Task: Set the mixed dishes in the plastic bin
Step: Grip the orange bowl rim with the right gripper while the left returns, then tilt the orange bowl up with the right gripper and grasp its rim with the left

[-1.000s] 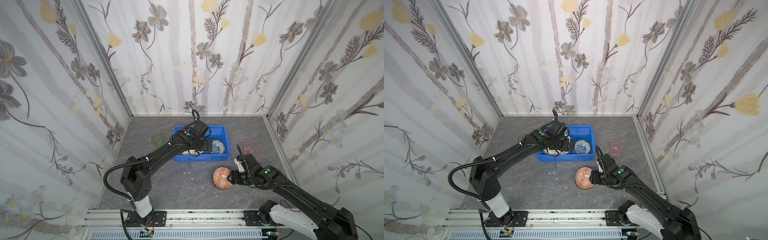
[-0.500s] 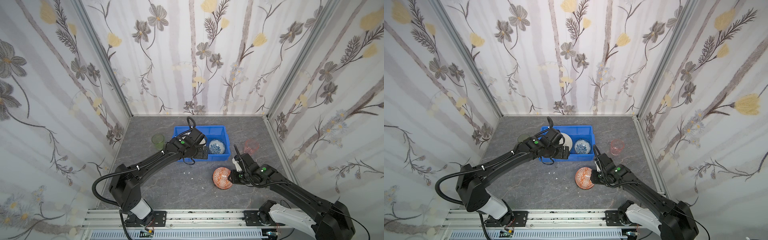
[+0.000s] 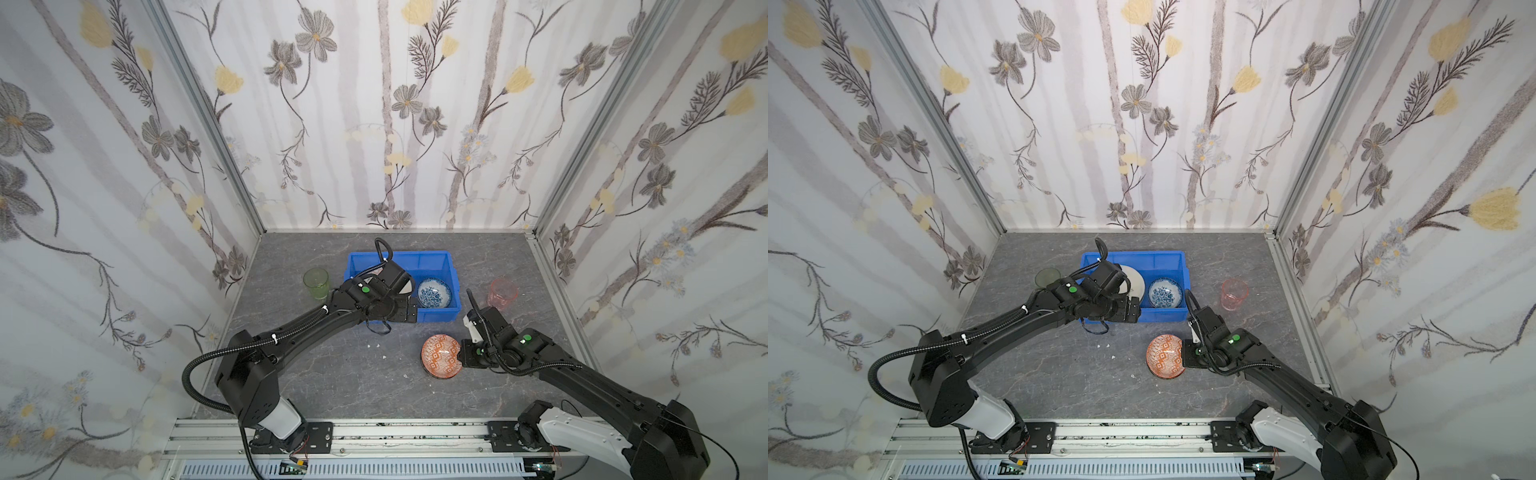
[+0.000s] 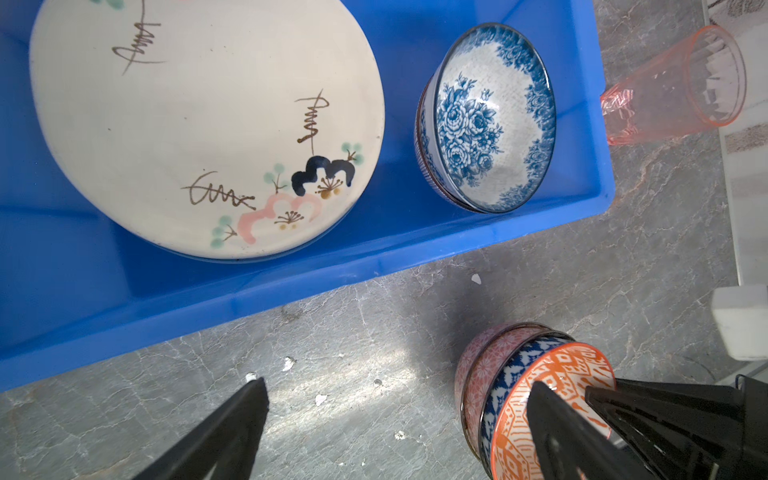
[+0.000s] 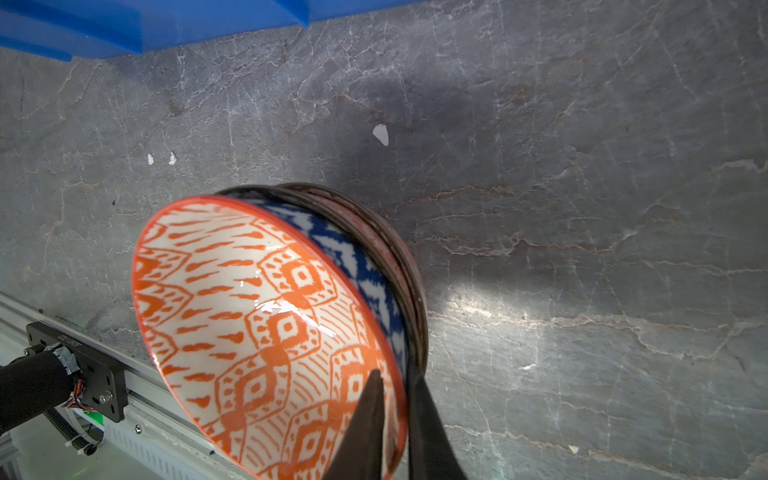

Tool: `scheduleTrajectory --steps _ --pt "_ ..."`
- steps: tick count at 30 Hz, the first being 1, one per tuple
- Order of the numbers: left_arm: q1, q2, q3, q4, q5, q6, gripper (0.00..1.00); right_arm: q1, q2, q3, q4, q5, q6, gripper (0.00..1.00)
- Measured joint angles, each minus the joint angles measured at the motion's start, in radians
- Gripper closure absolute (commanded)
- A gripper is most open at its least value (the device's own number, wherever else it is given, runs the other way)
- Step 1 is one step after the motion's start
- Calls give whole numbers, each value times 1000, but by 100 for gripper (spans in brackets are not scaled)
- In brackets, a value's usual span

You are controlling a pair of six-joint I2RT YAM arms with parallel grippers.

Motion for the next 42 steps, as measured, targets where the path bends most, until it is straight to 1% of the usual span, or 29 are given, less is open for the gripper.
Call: scheduleTrajectory --steps 2,7,11,14,17,24,30,34,38,42 --pt "-4 -2 -5 1 1 -1 0 0 0 0 0 3 0 91" --pt "-16 -10 -8 5 8 -17 0 0 -3 3 1 6 7 92" --pt "-39 -29 -51 21 19 -38 0 0 -9 10 -5 9 6 93" --pt "-53 -46 -90 24 23 -55 0 0 -13 17 -13 10 6 97" --pt "-62 -72 -118 28 25 -83 0 0 -24 28 -31 10 6 98" --pt "-118 -147 -145 60 13 -171 0 0 -34 56 -54 14 6 98" --pt "-179 -172 -181 88 -8 -256 0 0 -36 92 -89 21 3 99" --pt "-219 -173 -191 106 -13 -290 0 1 -35 138 -93 33 -4 99" --pt "-240 -143 -191 121 -13 -307 4 2 -21 167 -103 36 -8 99" --pt "-255 -108 -189 129 -13 -310 14 2 -10 188 -122 37 -20 99"
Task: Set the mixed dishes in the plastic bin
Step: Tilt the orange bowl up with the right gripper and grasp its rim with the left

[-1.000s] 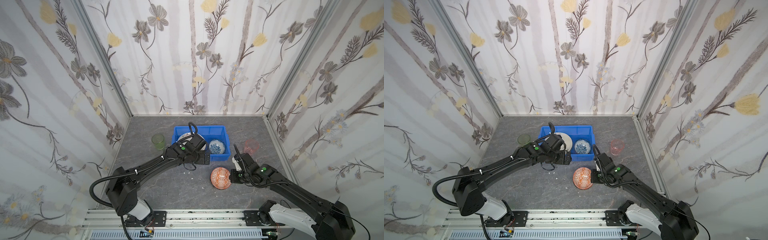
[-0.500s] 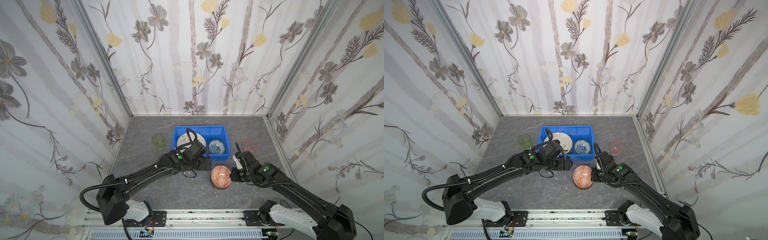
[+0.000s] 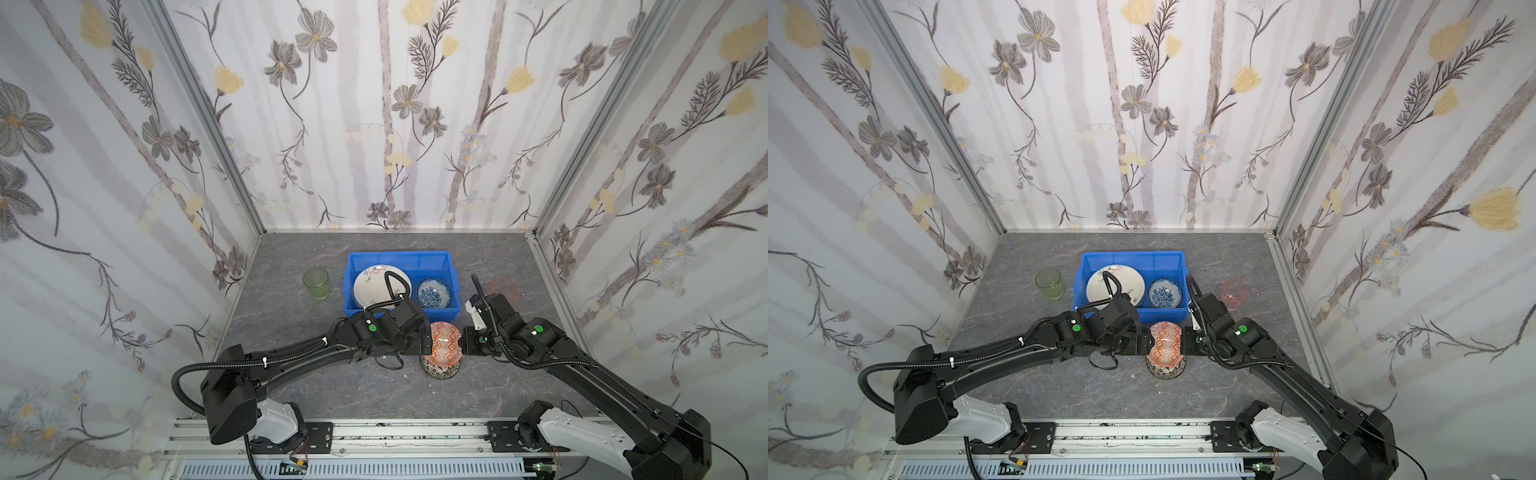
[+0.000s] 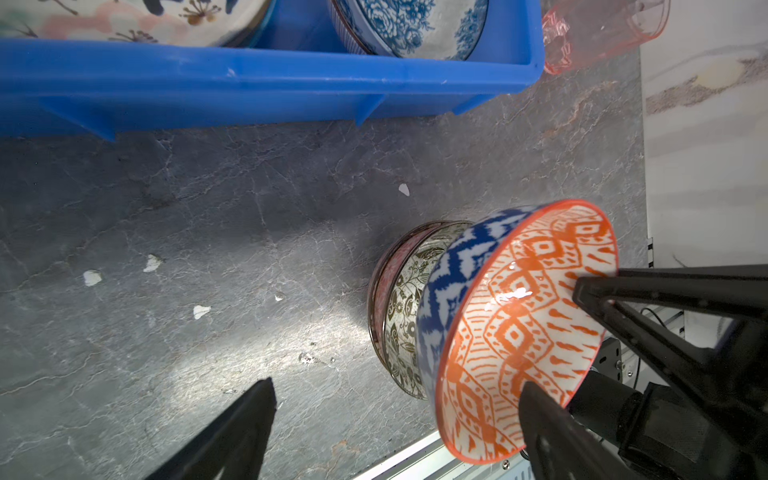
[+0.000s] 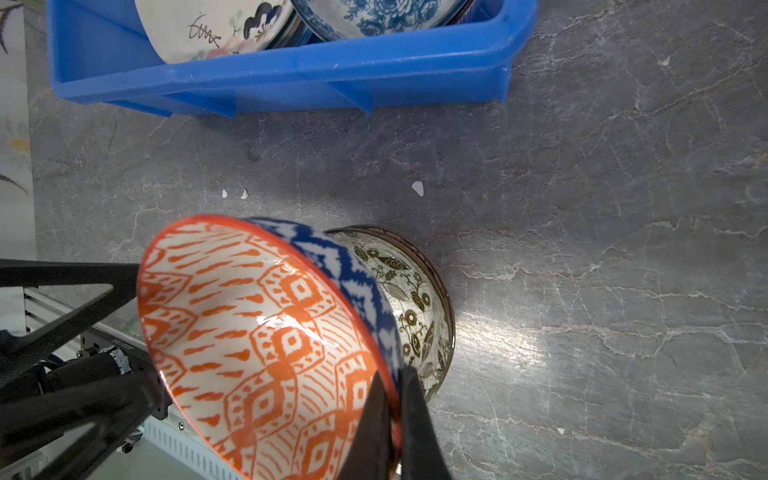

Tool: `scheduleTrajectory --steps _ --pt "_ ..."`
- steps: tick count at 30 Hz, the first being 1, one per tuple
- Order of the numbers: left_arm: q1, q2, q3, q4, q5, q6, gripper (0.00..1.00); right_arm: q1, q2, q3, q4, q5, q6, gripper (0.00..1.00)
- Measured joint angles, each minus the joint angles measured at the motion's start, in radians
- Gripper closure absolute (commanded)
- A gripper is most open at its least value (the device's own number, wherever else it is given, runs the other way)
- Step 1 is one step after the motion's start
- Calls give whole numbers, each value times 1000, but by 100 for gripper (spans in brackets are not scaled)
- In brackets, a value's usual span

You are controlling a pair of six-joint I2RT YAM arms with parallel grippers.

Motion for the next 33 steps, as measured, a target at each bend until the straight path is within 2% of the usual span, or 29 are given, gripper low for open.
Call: scheduleTrajectory --steps 8,22,25,31,33 --pt "-4 48 17 11 0 4 40 4 17 22 -9 2 -11 99" --pt "-5 90 32 27 0 17 68 24 54 27 -10 2 -18 100" --pt "-5 94 32 28 0 21 80 30 60 29 -7 2 -18 100" --pt "-5 99 32 26 -4 23 89 35 67 36 -6 6 -18 100" --pt "-5 100 32 24 -12 23 95 37 69 37 -4 6 -18 100"
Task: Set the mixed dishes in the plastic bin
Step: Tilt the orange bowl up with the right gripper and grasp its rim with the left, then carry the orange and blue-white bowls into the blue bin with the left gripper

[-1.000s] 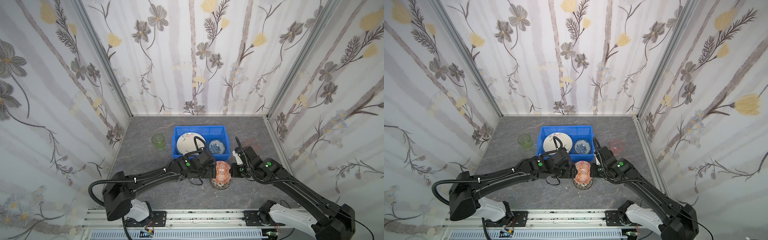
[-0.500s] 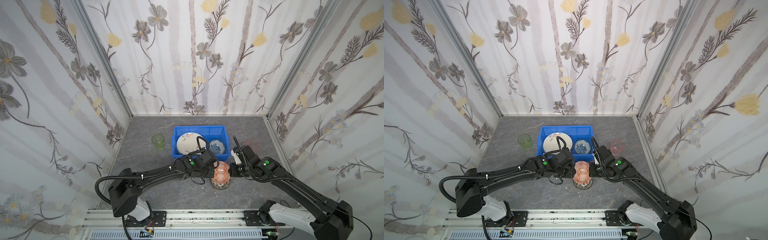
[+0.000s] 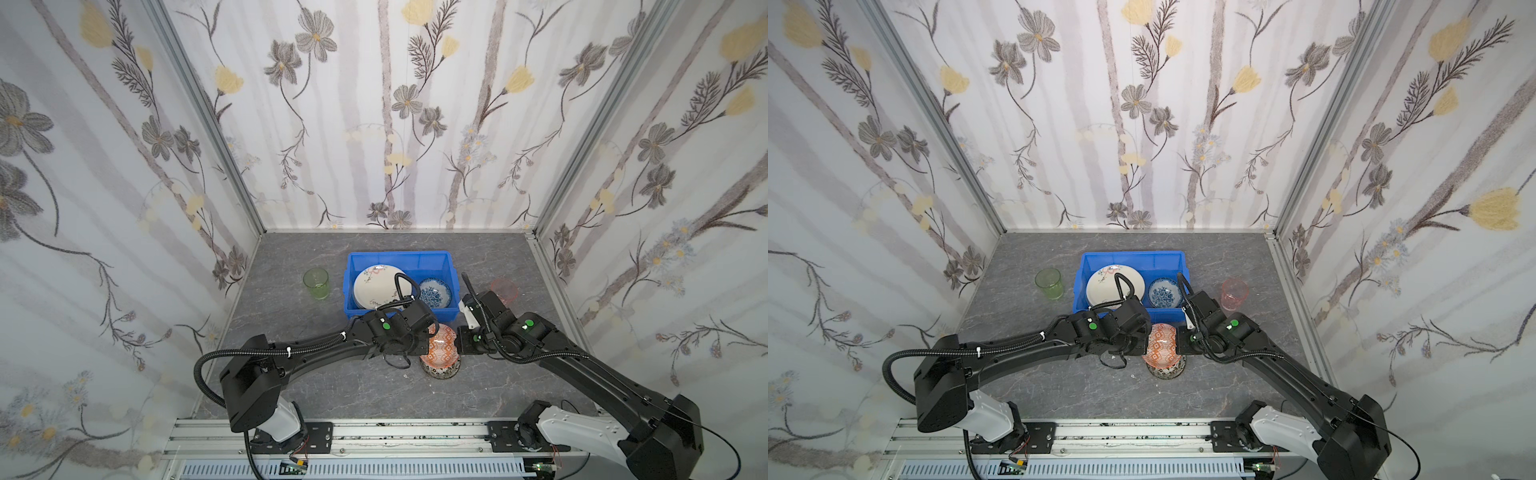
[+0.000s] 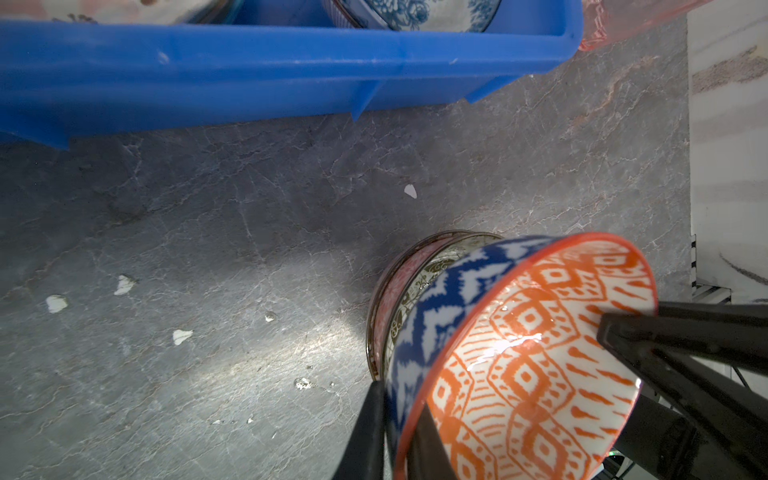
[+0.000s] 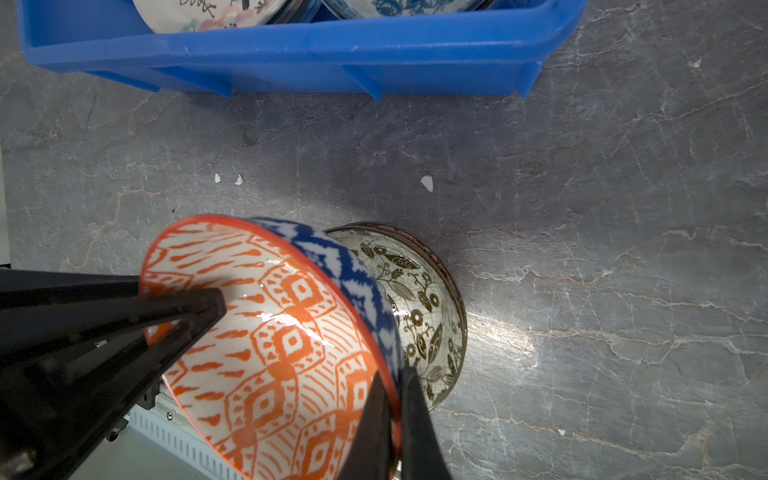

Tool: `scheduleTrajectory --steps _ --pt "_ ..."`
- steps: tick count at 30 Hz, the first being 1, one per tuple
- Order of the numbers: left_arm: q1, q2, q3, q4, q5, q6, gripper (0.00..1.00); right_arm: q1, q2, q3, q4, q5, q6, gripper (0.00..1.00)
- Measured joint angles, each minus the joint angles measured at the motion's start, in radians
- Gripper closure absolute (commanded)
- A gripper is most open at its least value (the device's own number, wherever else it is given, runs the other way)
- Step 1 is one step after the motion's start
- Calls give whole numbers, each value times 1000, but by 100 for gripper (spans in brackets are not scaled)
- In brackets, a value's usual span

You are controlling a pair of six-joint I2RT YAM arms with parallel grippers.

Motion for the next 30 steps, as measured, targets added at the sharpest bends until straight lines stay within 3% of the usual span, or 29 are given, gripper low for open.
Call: scheduleTrajectory --steps 1,11,14,19,30 --pt "1 0 0 -3 -3 0 100 1 1 2 0 -3 0 99" --pt "0 3 0 -10 -6 4 100 4 -19 6 5 -3 0 91" --pt "1 -1 0 -8 -7 9 100 4 -40 10 5 -5 4 74" --pt "-1 -1 2 -13 -2 25 100 3 -85 19 23 -3 13 57" --pt "68 -6 84 -32 -18 91 100 3 -256 25 22 60 37 45"
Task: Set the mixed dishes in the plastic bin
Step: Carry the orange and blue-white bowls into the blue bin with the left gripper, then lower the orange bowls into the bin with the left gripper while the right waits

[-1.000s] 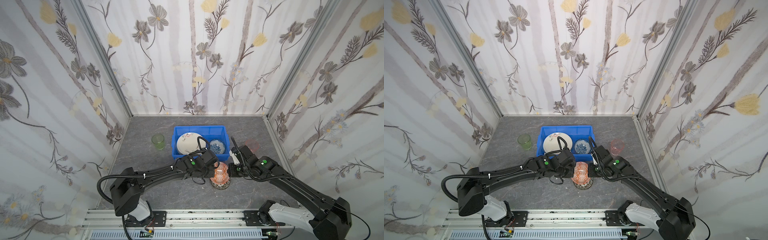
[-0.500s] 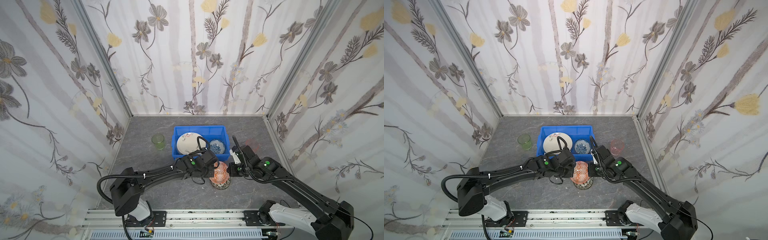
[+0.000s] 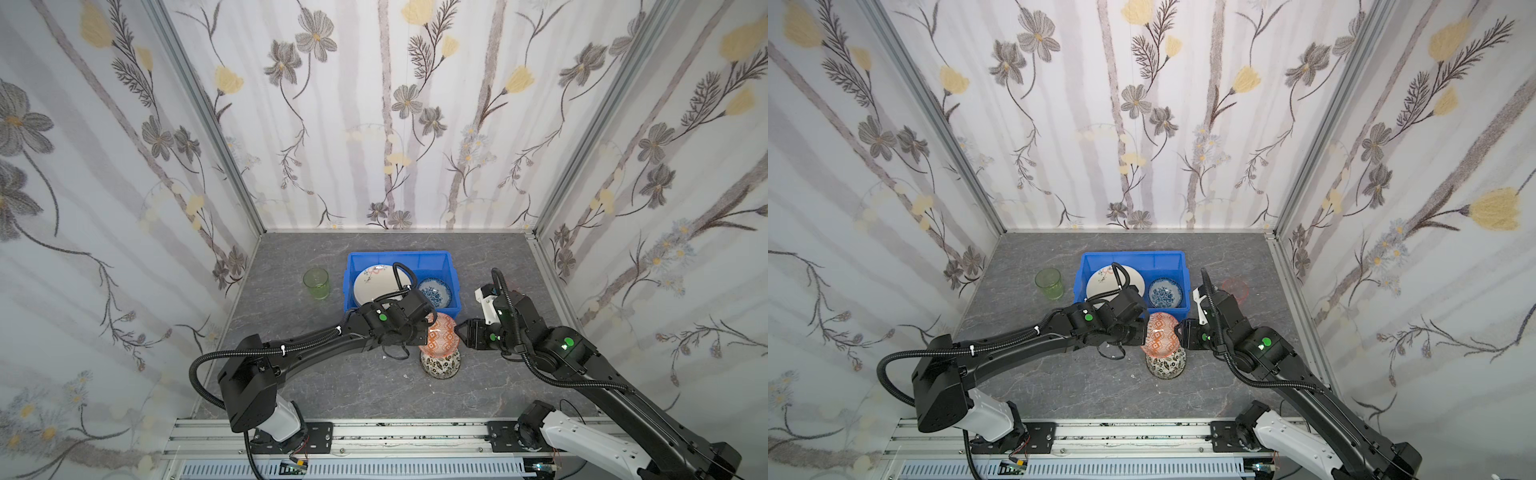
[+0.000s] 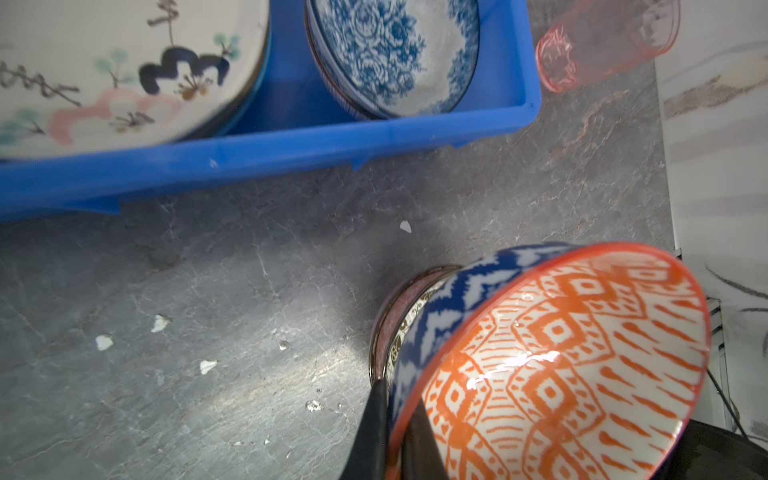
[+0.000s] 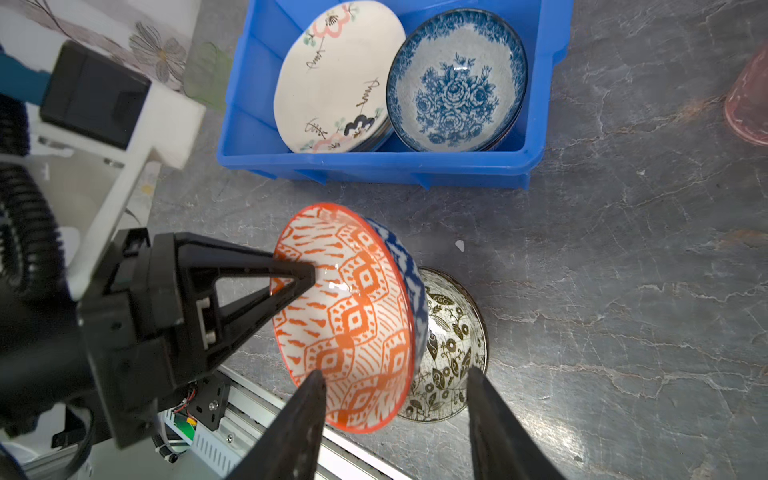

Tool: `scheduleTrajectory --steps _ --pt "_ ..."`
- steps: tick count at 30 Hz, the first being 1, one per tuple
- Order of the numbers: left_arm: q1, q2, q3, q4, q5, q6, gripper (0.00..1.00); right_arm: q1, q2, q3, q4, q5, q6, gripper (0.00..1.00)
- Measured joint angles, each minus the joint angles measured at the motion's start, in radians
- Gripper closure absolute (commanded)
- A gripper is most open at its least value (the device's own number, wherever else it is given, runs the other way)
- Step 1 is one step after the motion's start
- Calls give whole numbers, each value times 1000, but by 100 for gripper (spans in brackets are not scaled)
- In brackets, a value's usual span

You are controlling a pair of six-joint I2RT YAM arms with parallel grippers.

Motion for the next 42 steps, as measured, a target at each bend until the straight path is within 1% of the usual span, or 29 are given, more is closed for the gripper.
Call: scheduleTrajectory --steps 3,8,14,20,32,42 --pt "44 20 68 -13 -14 40 100 0 -71 -25 0 16 9 43" --pt "115 95 183 -25 -21 101 100 0 -158 -76 -7 30 42 40" --pt "174 215 298 -40 -26 178 100 0 -191 -108 -19 37 71 38" --pt "198 302 360 -45 -24 212 100 0 -217 -117 -22 37 93 37" --pt "223 451 481 -55 -18 249 100 -2 -187 -117 -31 64 85 35" --pt "248 527 538 -57 -18 252 100 -29 -130 -115 -29 71 35 34"
